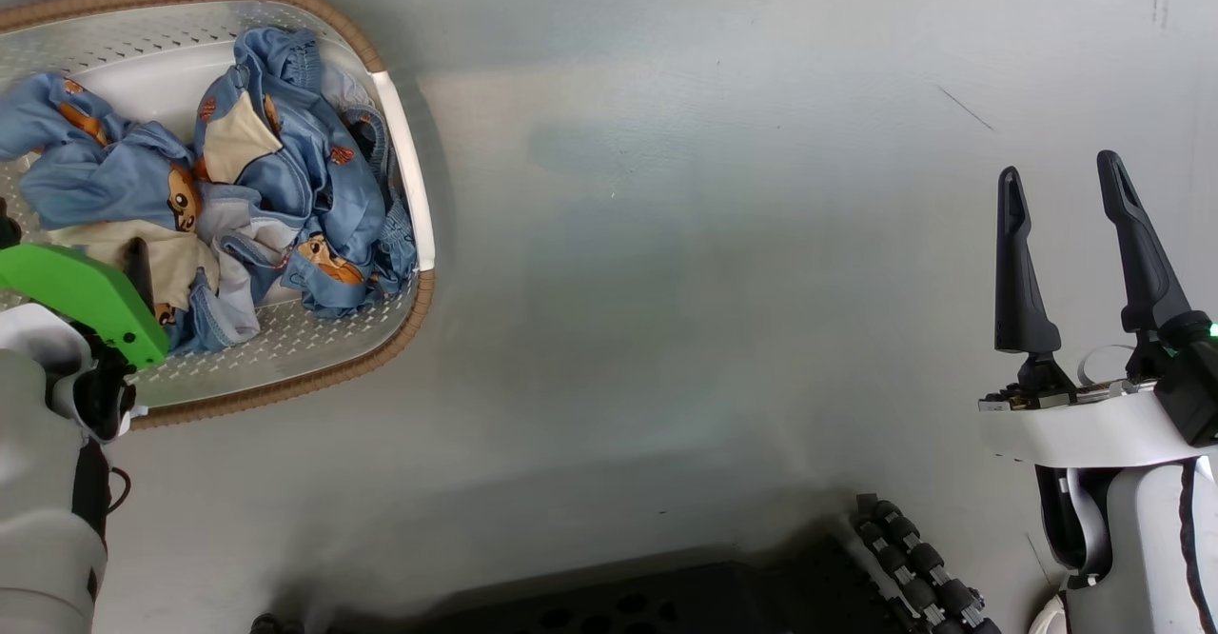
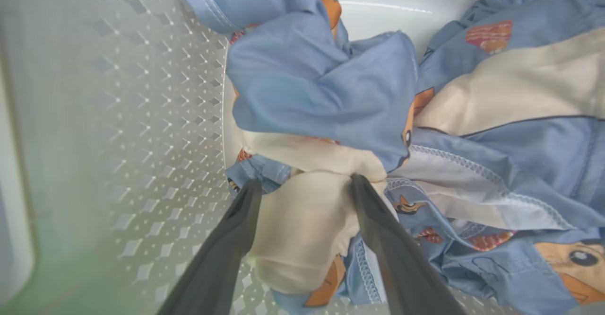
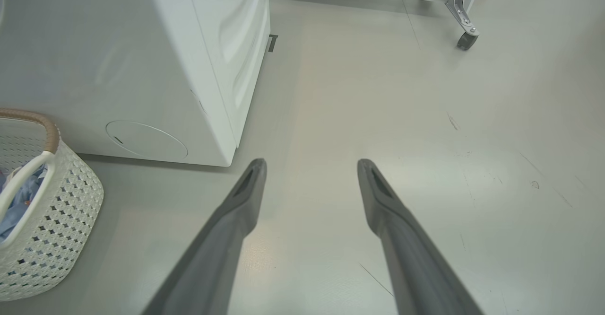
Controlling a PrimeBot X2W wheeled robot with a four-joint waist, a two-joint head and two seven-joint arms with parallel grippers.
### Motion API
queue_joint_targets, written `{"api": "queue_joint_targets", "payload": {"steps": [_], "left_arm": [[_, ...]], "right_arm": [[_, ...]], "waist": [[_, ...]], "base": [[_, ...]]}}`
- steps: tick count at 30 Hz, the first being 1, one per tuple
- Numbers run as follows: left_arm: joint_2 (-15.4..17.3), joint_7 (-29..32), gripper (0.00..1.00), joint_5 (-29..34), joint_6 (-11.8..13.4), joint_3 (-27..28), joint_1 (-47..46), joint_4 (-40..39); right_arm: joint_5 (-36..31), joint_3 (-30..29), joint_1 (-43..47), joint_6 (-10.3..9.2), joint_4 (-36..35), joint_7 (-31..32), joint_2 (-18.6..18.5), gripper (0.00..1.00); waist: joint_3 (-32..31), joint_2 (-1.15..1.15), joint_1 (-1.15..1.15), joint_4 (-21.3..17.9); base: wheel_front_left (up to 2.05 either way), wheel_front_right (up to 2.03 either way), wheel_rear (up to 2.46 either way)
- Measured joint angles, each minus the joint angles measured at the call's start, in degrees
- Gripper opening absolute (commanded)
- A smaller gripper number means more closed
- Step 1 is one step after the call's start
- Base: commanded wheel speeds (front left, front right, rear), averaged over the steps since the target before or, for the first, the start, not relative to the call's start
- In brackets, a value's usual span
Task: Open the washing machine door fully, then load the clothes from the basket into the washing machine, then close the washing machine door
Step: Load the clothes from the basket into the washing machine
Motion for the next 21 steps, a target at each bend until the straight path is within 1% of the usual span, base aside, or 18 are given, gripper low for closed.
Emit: {"api": "queue_joint_targets", "payload": {"steps": [21], "left_arm": [[0.2,-1.0,1.00,0.6,0.0,-1.3,-2.4,2.3]], "right_arm": [[-0.2,-0.5,1.0,0.00,-1.3,0.0,0.1,1.00]], "waist": [[2.3,0.00,0.00,0.3]], "base": [[0.00,0.00,0.00]]}}
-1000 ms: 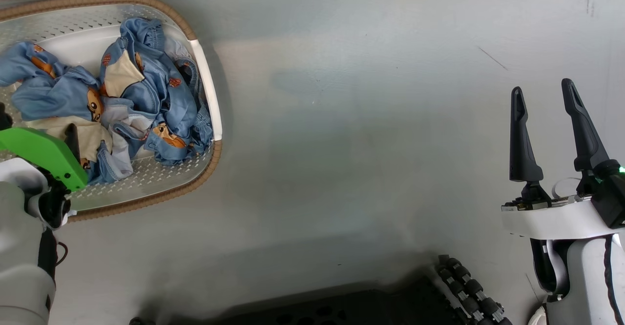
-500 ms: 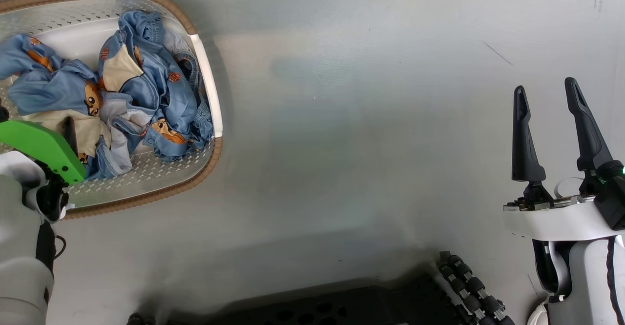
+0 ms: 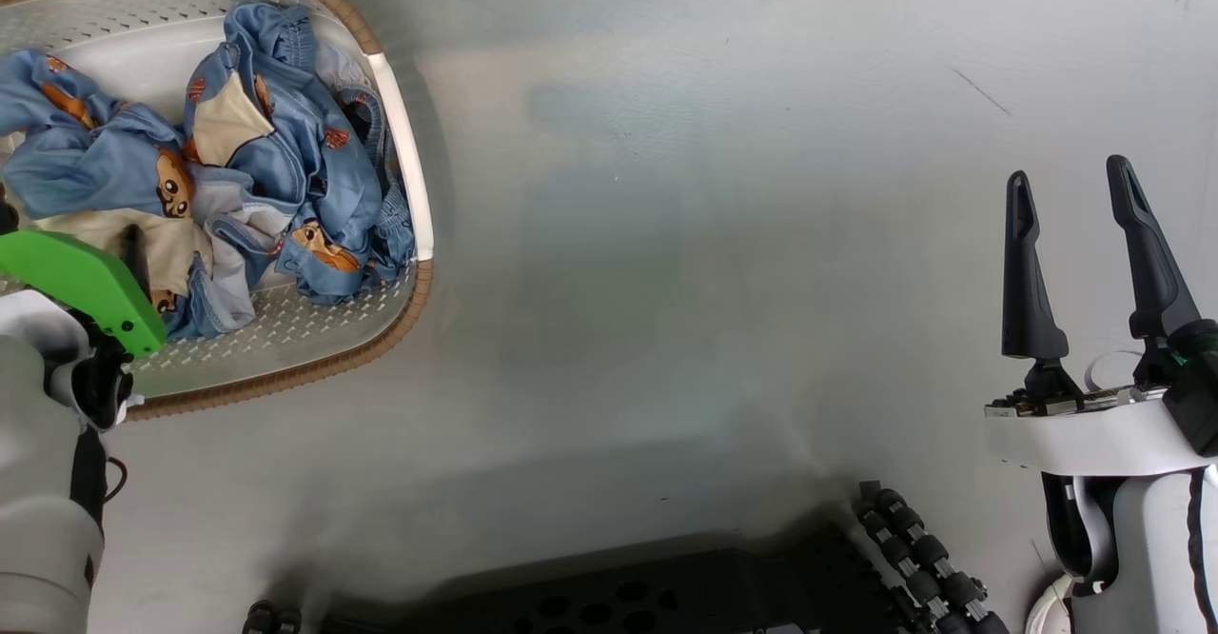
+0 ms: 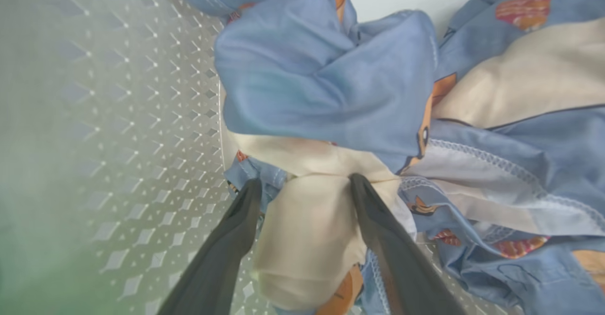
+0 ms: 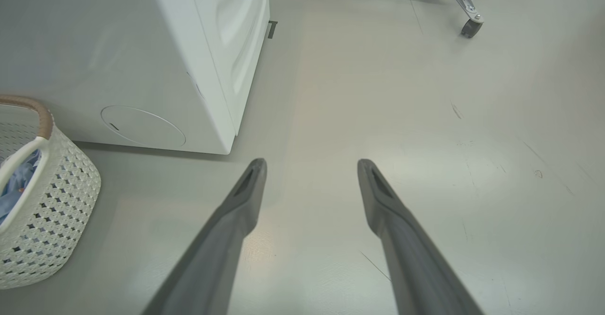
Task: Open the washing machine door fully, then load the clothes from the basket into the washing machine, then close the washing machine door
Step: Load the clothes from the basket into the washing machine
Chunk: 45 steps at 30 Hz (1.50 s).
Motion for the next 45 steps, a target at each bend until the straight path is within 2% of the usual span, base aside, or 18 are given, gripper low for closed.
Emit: {"api": "queue_joint_targets", "payload": {"steps": [8,10,11,12,13,21,28,45], "left_arm": [[0.0,-1.0,0.98,0.9,0.0,-0.6,-0.9,1.2],[-0.1,-1.0,0.53,0.9,0.0,-0.7,-1.1,1.3],[-0.1,-1.2,0.38,0.9,0.0,-0.7,-1.1,1.3],[-0.1,-1.5,0.06,0.9,0.0,-0.8,-1.1,1.4],[-0.2,-1.5,0.00,0.9,0.0,-0.8,-1.1,1.5],[-0.8,-2.7,0.00,0.9,0.0,-0.9,-1.2,2.0],[-3.0,-5.2,0.00,0.7,-0.1,-0.6,-1.0,2.9],[-6.9,-14.2,0.00,-1.6,-0.6,-0.3,5.5,2.7]], "right_arm": [[0.0,-0.5,0.0,0.00,-0.4,0.0,0.0,1.00],[0.0,-0.7,0.0,0.00,-0.5,0.0,0.0,1.00],[0.0,-0.8,0.0,0.00,-0.5,0.0,0.0,1.00],[0.0,-0.8,0.0,0.00,-0.5,0.0,0.0,1.00],[0.0,-0.9,0.0,0.00,-0.5,0.0,0.0,1.00],[0.0,-1.0,0.0,0.00,-0.5,0.0,0.1,1.00],[0.0,-1.3,-0.2,0.00,0.1,0.0,0.1,1.00],[0.7,-0.4,-2.7,0.00,4.9,0.0,0.2,1.00]], "waist": [[0.4,0.00,0.00,0.2],[0.4,0.00,0.00,0.2],[0.4,0.00,0.00,0.2],[0.4,0.00,0.00,0.2],[0.4,0.00,0.00,0.2],[0.2,0.00,0.00,0.4],[-1.1,0.00,0.00,0.9],[-10.2,0.00,0.00,2.5]], "base": [[0.00,0.00,0.00],[0.00,0.00,0.00],[0.00,0.00,0.00],[0.00,0.00,0.00],[0.00,0.00,0.00],[0.00,0.00,0.00],[0.00,0.00,0.00],[0.00,0.00,0.00]]}}
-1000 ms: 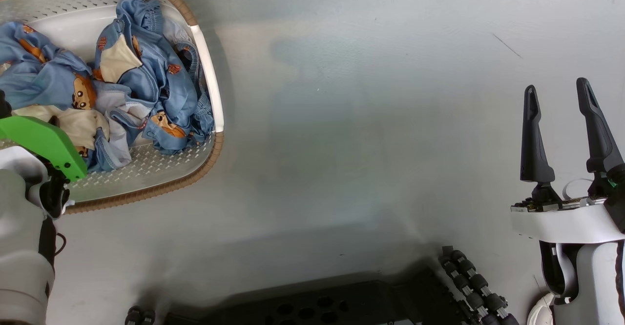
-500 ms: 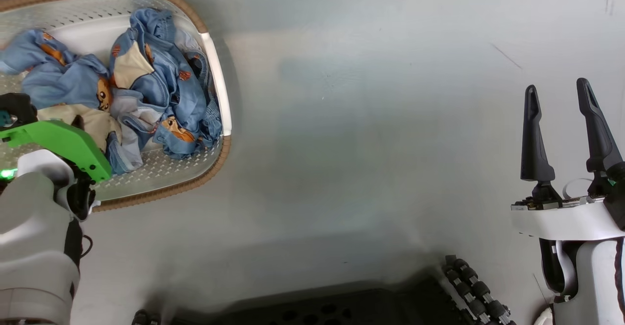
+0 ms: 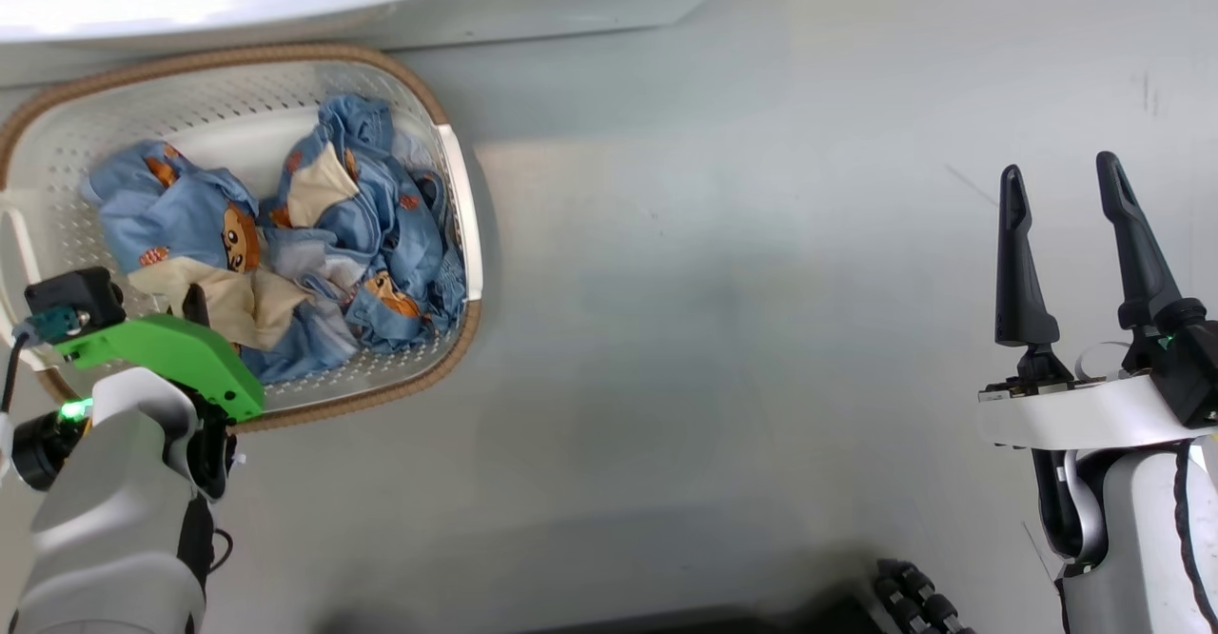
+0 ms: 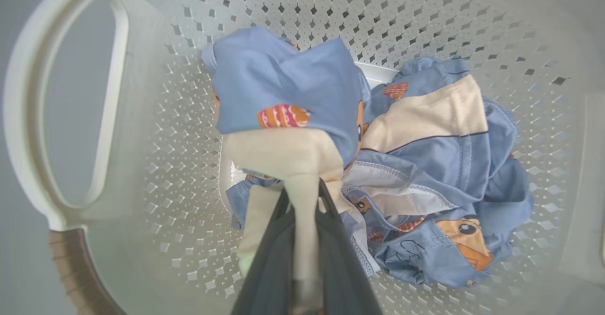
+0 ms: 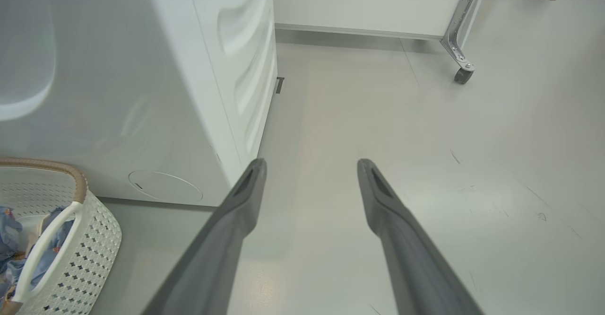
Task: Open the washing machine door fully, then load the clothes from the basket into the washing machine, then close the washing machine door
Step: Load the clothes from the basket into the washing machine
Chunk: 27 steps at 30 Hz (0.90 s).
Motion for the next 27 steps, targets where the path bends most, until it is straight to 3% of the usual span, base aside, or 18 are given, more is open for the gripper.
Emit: {"api": "queue_joint_targets", "payload": {"steps": [27], "left_arm": [[-3.7,-4.9,0.00,-3.1,0.0,-1.8,14.0,-8.4]], "right_arm": [[1.5,1.8,4.1,0.00,6.5,0.0,0.3,1.00]], "waist": [[-20.9,0.00,0.00,0.3]], "base": [[0.00,0.00,0.00]]}}
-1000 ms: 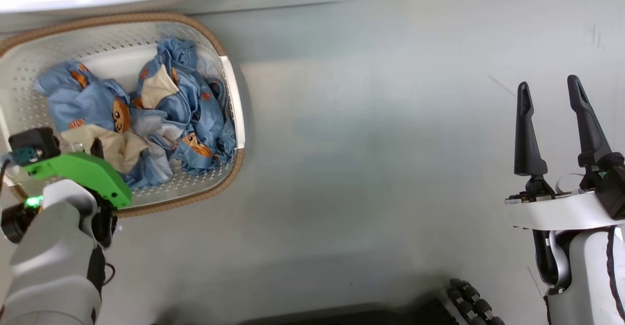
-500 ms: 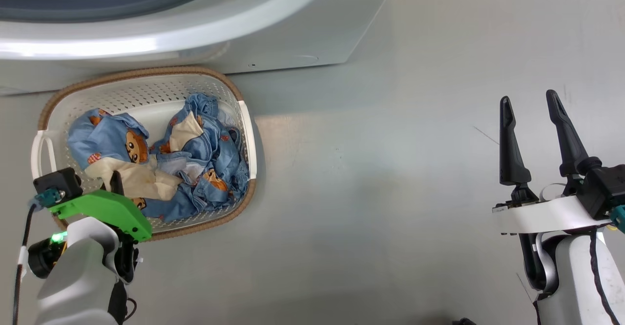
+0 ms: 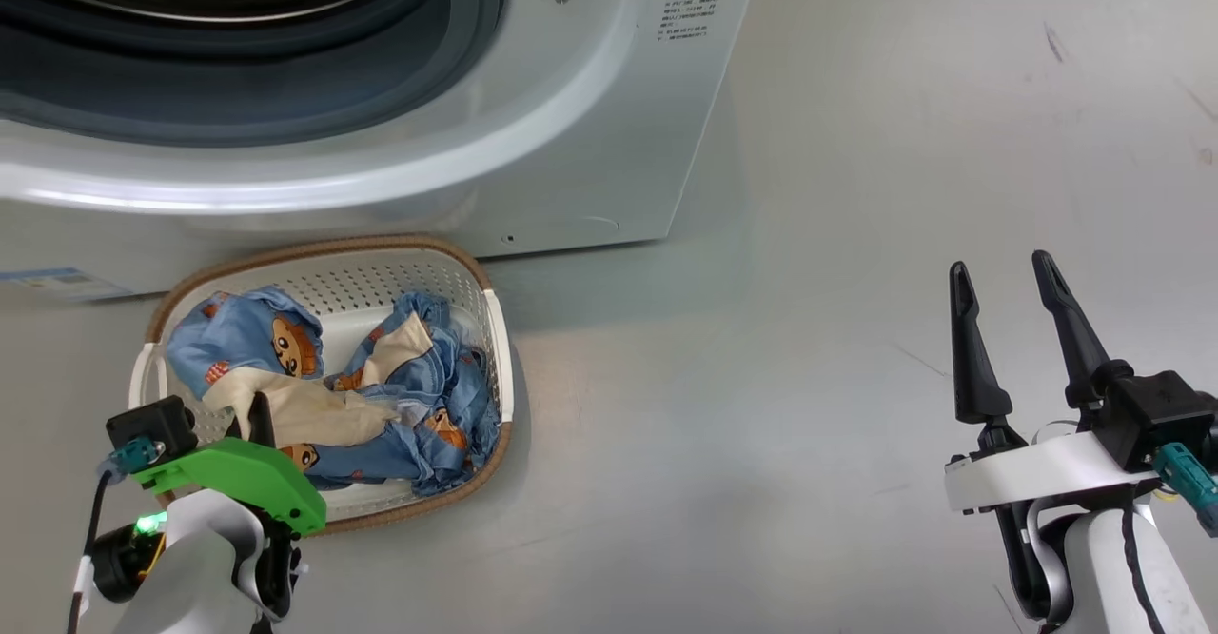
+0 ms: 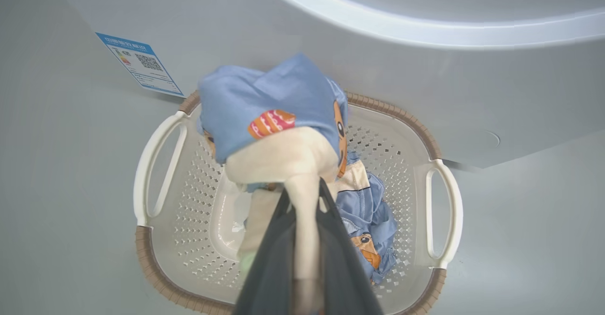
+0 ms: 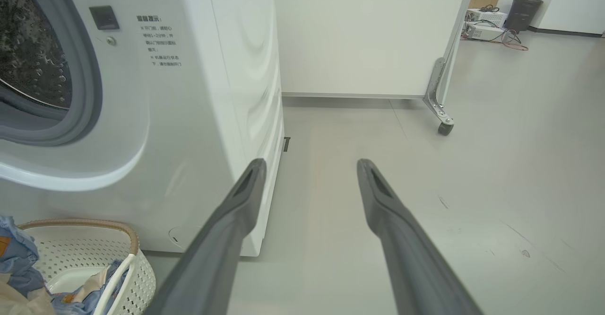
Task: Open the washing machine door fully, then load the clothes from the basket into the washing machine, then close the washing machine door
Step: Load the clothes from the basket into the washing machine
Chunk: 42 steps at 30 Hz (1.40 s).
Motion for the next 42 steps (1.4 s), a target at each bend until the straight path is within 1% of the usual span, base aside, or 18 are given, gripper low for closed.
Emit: {"api": "queue_joint_targets", "payload": {"steps": [5,14,18,23,26,35,42], "left_arm": [[-0.1,0.0,0.00,-0.4,0.0,-0.3,3.1,-2.9],[-0.1,0.0,0.00,0.1,0.0,1.6,9.5,-11.9],[0.0,0.0,0.00,1.7,0.0,2.4,14.7,-15.9],[-0.1,0.0,0.00,2.8,0.0,3.5,18.7,-20.9],[-0.1,0.0,0.00,4.3,0.0,3.7,20.7,-23.8],[-0.2,0.0,0.00,7.2,0.0,4.2,27.6,-32.5],[-0.4,0.0,0.00,8.7,0.0,5.3,30.9,-38.8]], "right_arm": [[0.0,0.6,1.5,0.00,0.7,0.0,-0.1,1.00],[0.5,0.9,6.1,0.00,2.1,0.0,-0.9,1.00],[0.5,1.4,8.5,0.00,2.8,0.0,-1.6,1.00],[0.9,1.7,11.6,0.00,2.9,0.0,-2.8,1.00],[0.9,2.4,12.9,0.00,2.9,0.0,-2.8,1.00],[1.2,3.7,14.0,0.00,2.8,0.0,-3.2,1.00],[1.4,3.6,14.1,0.00,2.2,0.0,-3.9,1.00]], "waist": [[-4.1,0.00,0.00,0.0],[-11.6,0.00,0.00,0.4],[-15.7,0.00,0.00,0.9],[-19.8,0.00,0.00,1.5],[-21.8,0.00,0.00,1.9],[-25.8,0.00,0.00,2.8],[-26.6,0.00,0.00,2.6]], "base": [[0.00,0.00,0.00],[0.00,0.00,0.00],[0.00,0.00,0.00],[0.00,0.00,0.00],[0.00,0.00,0.00],[0.00,0.00,0.00],[0.00,0.00,0.00]]}}
